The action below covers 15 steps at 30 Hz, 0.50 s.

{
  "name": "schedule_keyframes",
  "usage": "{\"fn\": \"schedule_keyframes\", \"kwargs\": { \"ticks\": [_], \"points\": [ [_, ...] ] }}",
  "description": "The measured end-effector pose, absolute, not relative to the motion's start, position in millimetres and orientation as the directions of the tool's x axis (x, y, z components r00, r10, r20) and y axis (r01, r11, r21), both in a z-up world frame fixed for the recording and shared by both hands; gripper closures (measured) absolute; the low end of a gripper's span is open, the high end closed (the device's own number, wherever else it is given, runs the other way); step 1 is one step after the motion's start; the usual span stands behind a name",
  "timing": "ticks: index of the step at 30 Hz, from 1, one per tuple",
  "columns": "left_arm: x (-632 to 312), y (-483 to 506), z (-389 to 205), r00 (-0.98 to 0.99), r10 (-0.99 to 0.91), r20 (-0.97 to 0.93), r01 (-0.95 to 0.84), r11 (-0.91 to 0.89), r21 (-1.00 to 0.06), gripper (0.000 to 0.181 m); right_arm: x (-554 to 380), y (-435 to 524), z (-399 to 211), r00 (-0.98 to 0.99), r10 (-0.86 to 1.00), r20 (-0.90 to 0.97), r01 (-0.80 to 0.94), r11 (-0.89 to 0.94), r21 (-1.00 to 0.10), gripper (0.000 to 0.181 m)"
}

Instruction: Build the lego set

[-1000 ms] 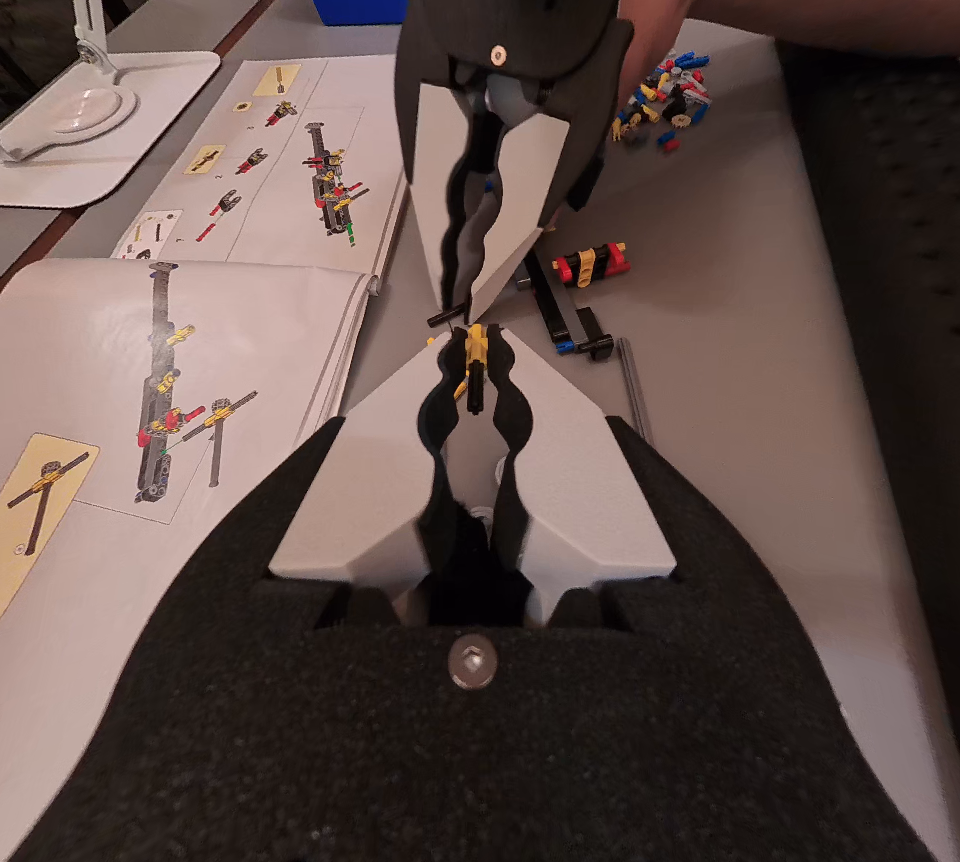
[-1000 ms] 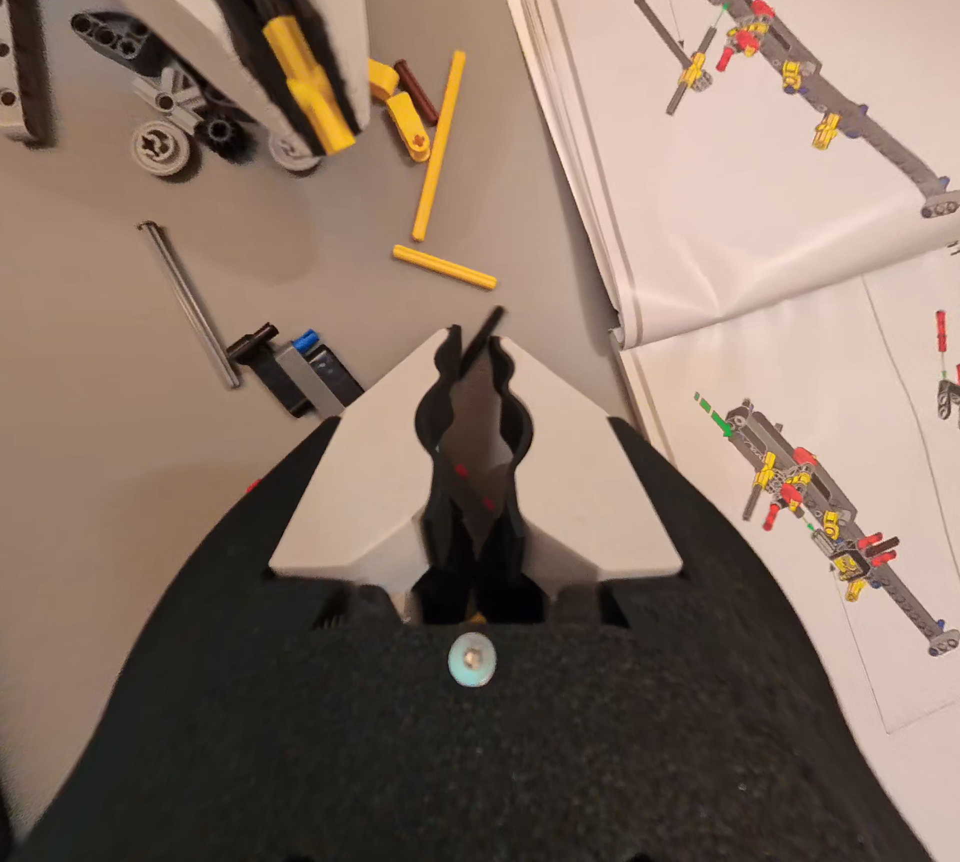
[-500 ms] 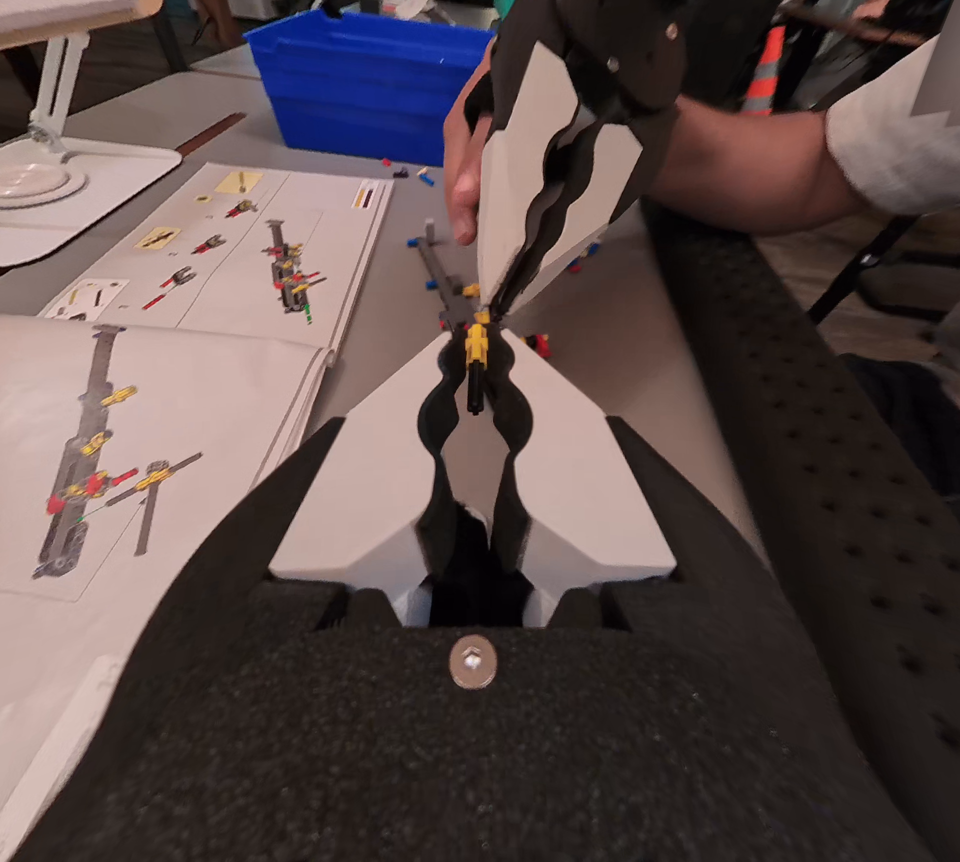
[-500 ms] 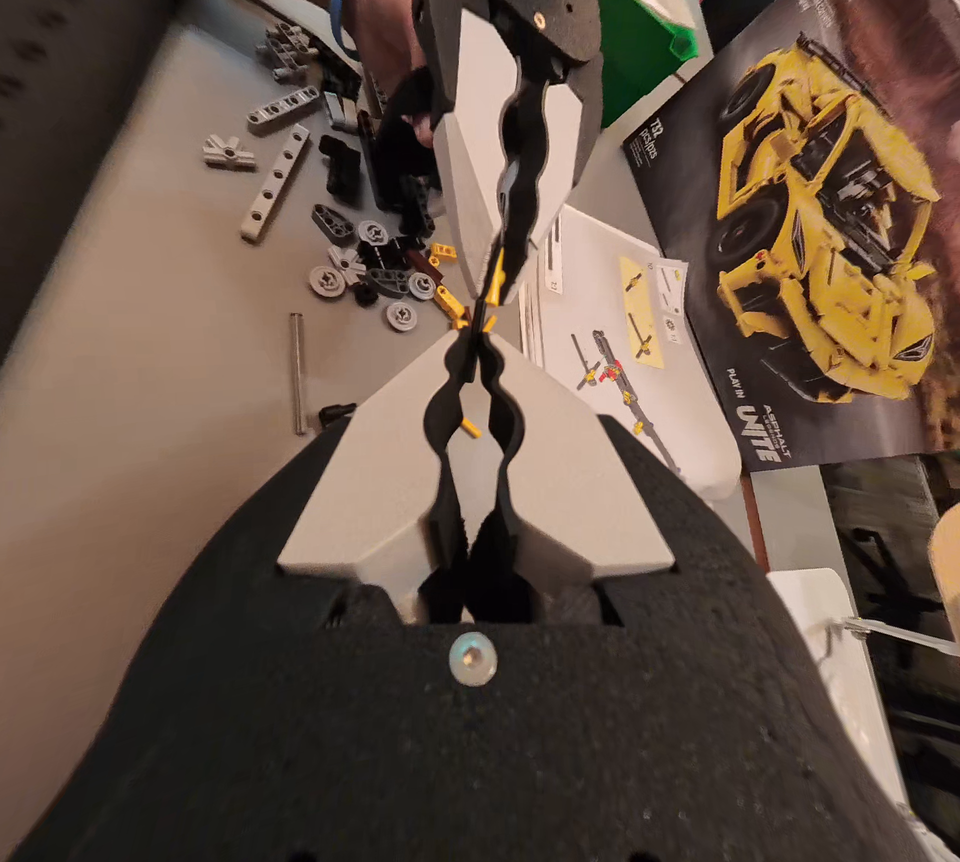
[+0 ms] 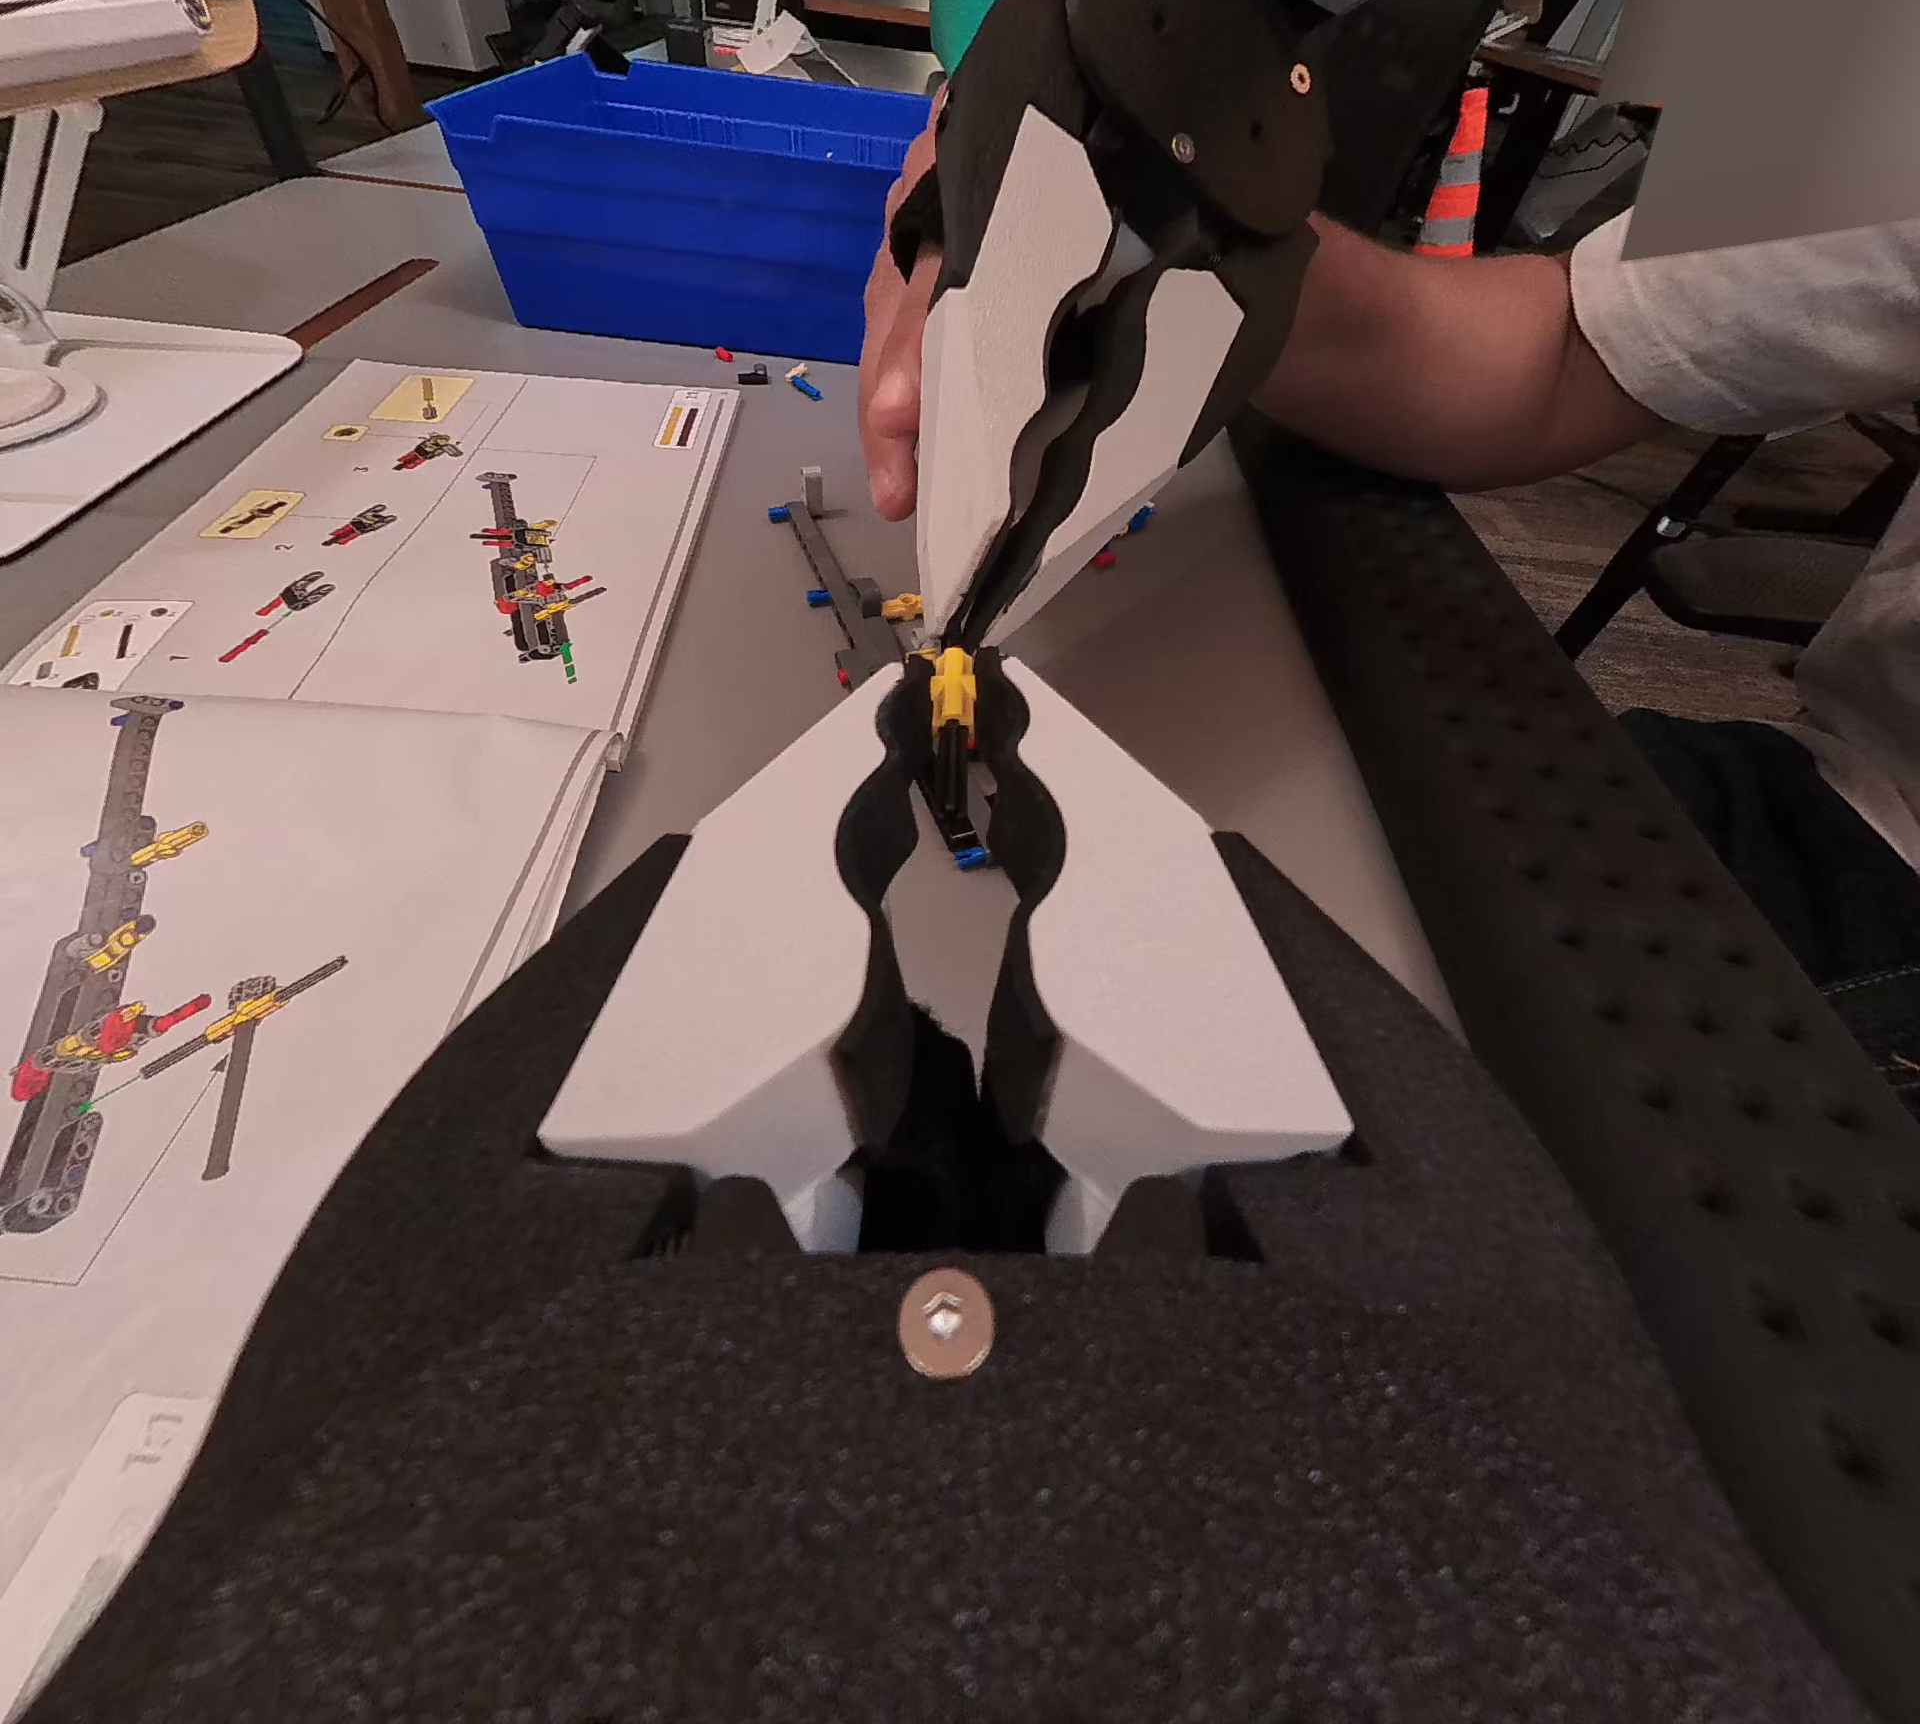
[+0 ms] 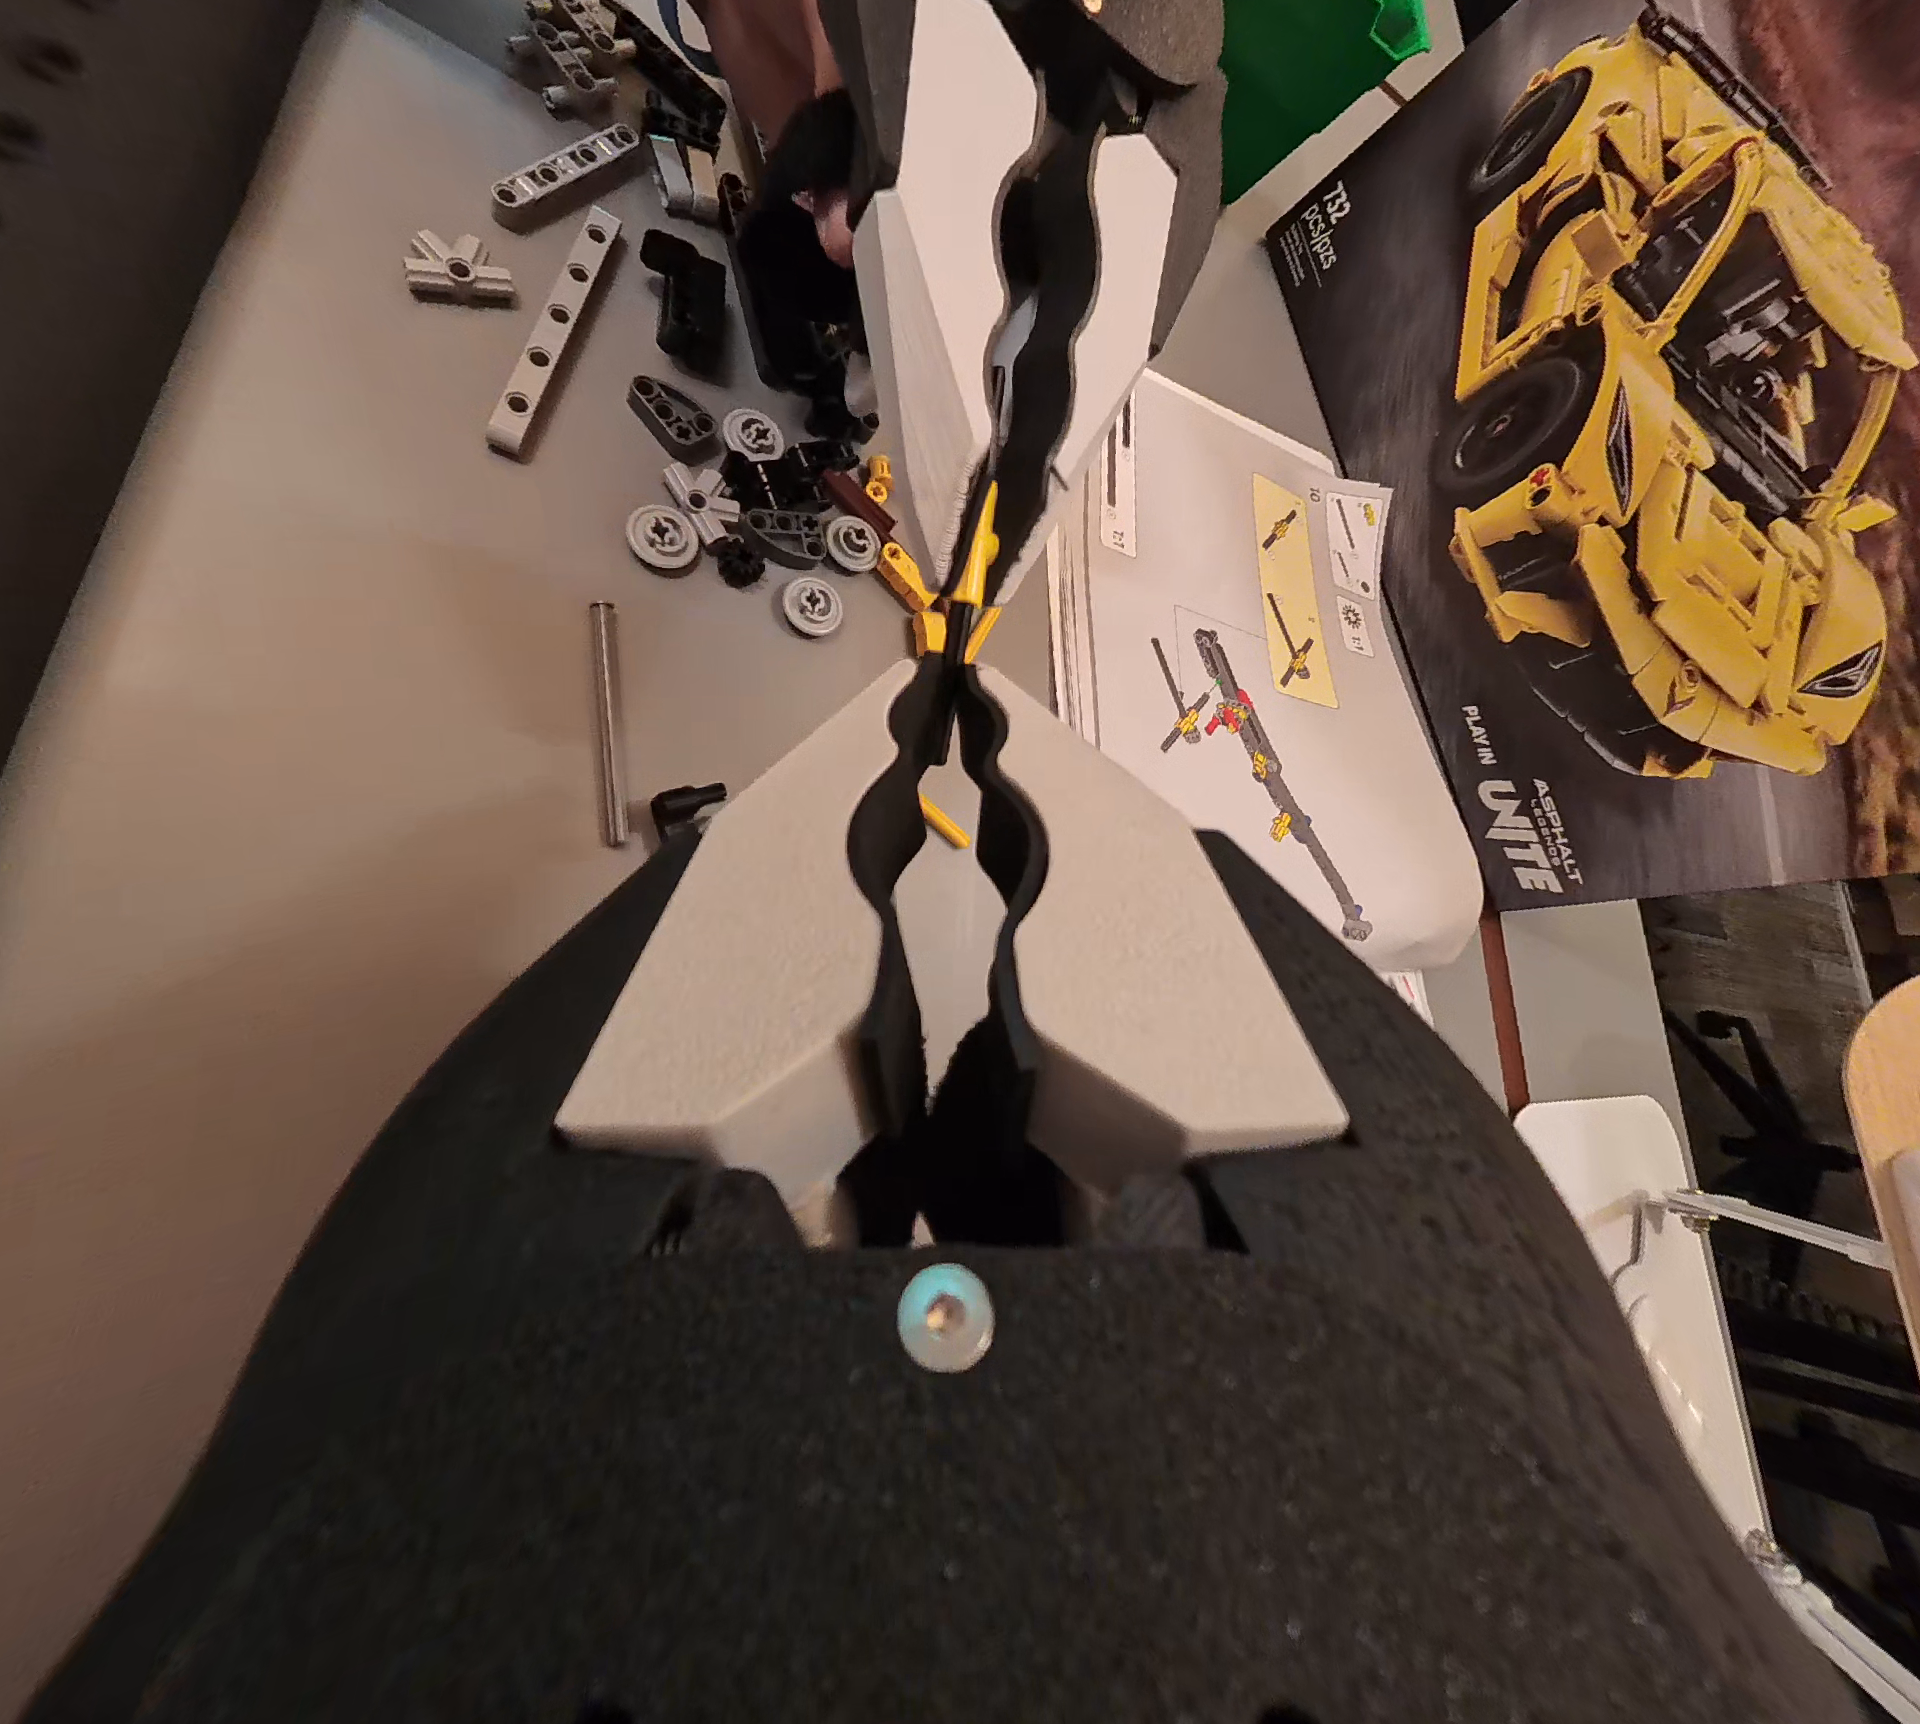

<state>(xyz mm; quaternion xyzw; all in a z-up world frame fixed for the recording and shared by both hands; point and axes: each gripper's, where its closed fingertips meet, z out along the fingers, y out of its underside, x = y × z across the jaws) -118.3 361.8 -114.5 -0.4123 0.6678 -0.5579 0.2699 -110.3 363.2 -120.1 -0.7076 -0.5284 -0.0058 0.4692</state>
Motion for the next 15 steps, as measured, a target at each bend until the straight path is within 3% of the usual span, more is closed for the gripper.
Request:
{"fn": "schedule_keyframes", "kwargs": {
  "ticks": [12,15],
  "points": [
    [-114.1,363.5,-132.3,-0.451,-0.888,-0.096,-0.289,0.246,-0.925,0.175,-109.4,361.1,-134.1,0.461,0.780,0.424,0.744,-0.079,-0.663,0.180],
    [-114.4,359.3,-139.0,-0.474,-0.879,-0.055,-0.322,0.231,-0.918,0.175,-109.1,358.2,-142.3,0.435,0.792,0.429,0.767,-0.077,-0.637,0.180]
  ]
}}
